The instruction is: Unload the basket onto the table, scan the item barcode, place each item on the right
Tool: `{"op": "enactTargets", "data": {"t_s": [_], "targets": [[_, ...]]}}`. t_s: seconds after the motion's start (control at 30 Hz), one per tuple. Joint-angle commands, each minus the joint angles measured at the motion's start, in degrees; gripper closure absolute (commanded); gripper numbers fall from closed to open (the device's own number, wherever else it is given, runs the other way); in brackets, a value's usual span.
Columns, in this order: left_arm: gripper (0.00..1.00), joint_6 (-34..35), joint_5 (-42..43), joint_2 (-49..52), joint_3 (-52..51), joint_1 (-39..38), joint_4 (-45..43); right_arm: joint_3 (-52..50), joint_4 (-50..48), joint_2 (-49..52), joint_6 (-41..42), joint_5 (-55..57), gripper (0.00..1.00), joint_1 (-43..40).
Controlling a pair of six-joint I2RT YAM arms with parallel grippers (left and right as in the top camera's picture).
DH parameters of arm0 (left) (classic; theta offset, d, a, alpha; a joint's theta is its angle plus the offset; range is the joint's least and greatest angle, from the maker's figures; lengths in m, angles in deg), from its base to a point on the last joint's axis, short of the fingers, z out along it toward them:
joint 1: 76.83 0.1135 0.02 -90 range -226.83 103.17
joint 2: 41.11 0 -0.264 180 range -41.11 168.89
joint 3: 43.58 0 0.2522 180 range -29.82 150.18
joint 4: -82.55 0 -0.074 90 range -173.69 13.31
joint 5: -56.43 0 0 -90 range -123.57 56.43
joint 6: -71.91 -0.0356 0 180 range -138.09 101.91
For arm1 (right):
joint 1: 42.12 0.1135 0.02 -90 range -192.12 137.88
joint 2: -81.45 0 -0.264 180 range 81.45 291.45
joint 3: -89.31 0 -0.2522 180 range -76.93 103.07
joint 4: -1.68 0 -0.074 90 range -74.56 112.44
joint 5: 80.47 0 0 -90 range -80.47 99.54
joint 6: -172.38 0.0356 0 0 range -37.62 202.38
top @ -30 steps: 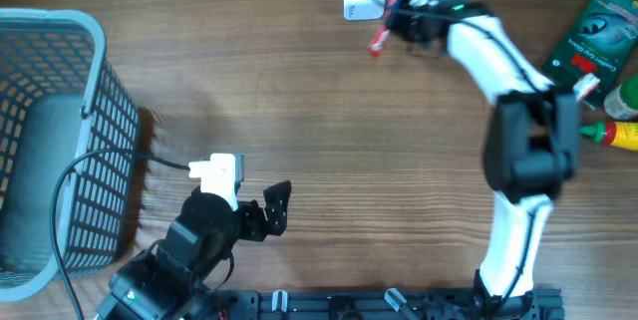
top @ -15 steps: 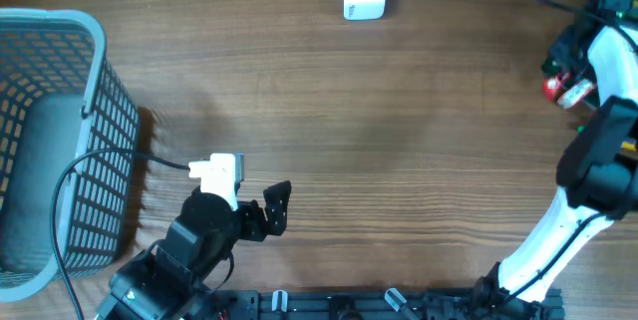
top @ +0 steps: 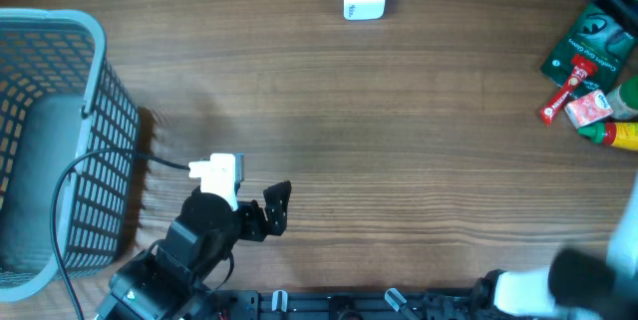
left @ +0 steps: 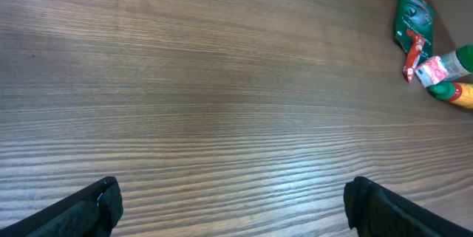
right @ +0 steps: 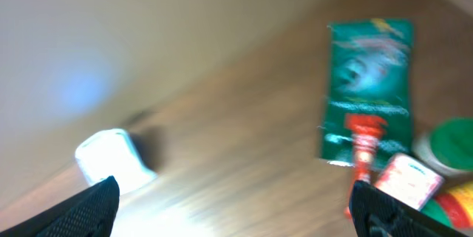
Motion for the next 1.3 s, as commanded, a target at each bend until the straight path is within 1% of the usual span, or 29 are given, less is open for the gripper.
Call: {"op": "enactTargets", "data": {"t_s": [0.0,0.07,0.17,0.2,0.3,0.4,0.5,0.53,0.6,0.63,0.67,0.77,0.8,0.83,0.9,0.93,1.13,1.2,1.27], "targets": [[0.00,-0.87,-0.74,-0.20,0.83,-0.11,-0.09,0.48,4.94,-10.25,-1.73,-13.29,0.00,-0.24],[0.00,-0.87,-0.74,-0.20,0.83,-0.11,-0.09,0.48,8.68,-15.89,-1.77,-13.33,0.00,-0.24],[0.00,-0.85,-0.74,-0.17,0.83,-0.11,-0.11,0.48,10.60,-21.16,-1.77,-13.35,0.00,-0.24],[0.00,-0.87,-0.74,-0.17,0.83,-0.11,-0.11,0.48,10.82,-24.28,-1.79,-13.35,0.00,-0.24],[0.00,-0.85,-0.74,-0.15,0.83,-0.11,-0.11,0.48,11.54,-27.39,-1.92,-12.09,0.00,-0.24],[0.00,-0.87,-0.74,-0.15,0.83,-0.11,-0.11,0.44,17.29,-30.08,-2.49,-10.34,0.00,-0.24],[0.00,-0.87,-0.74,-0.15,0.83,-0.11,-0.11,-0.59,20.13,-31.26,-8.94,-10.29,0.00,0.04],[0.00,-0.87,-0.74,-0.15,0.83,-0.11,-0.11,-1.97,19.89,-32.33,-12.04,-10.29,0.00,0.26],[0.00,-0.87,-0.74,-0.15,0.83,-0.11,-0.11,-5.01,17.90,-34.45,-15.45,-10.29,0.00,1.70],[0.00,-0.87,-0.74,-0.15,0.83,-0.11,-0.11,-7.23,15.80,-35.93,-16.31,-10.29,0.00,3.02],[0.00,-0.85,-0.74,-0.15,0.83,-0.11,-0.11,-11.78,11.26,-38.95,-17.05,-10.27,0.00,5.64],[0.00,-0.87,-0.74,-0.17,0.83,-0.11,-0.11,-26.40,-4.02,-48.28,-17.18,-10.29,0.00,11.93],[0.00,-0.87,-0.74,-0.15,0.83,-0.11,-0.11,-33.40,-10.73,-52.68,-17.16,-10.29,0.00,13.81],[0.00,-0.87,-0.74,-0.15,0.83,-0.11,-0.11,-38.36,-15.19,-55.82,-17.18,-10.29,0.00,14.84],[0.00,-0.87,-0.74,-0.15,0.83,-0.11,-0.11,-47.76,-22.82,-61.72,-17.18,-10.29,0.00,16.26],[0.00,-0.87,-0.74,-0.15,0.83,-0.11,-0.11,-54.71,-28.35,-65.75,-17.16,-10.29,0.00,17.03],[0.00,-0.87,-0.74,-0.15,0.83,-0.11,-0.09,-84.26,-56.61,-83.56,-16.76,-10.51,0.00,18.47],[0.00,-0.87,-0.74,-0.15,0.83,-0.11,-0.11,-90.68,-62.40,-86.68,-16.83,-10.45,0.00,18.47],[0.00,-0.87,-0.74,-0.15,0.83,-0.11,-0.11,-95.01,-65.40,-88.02,-16.76,-8.55,0.00,18.47]]}}
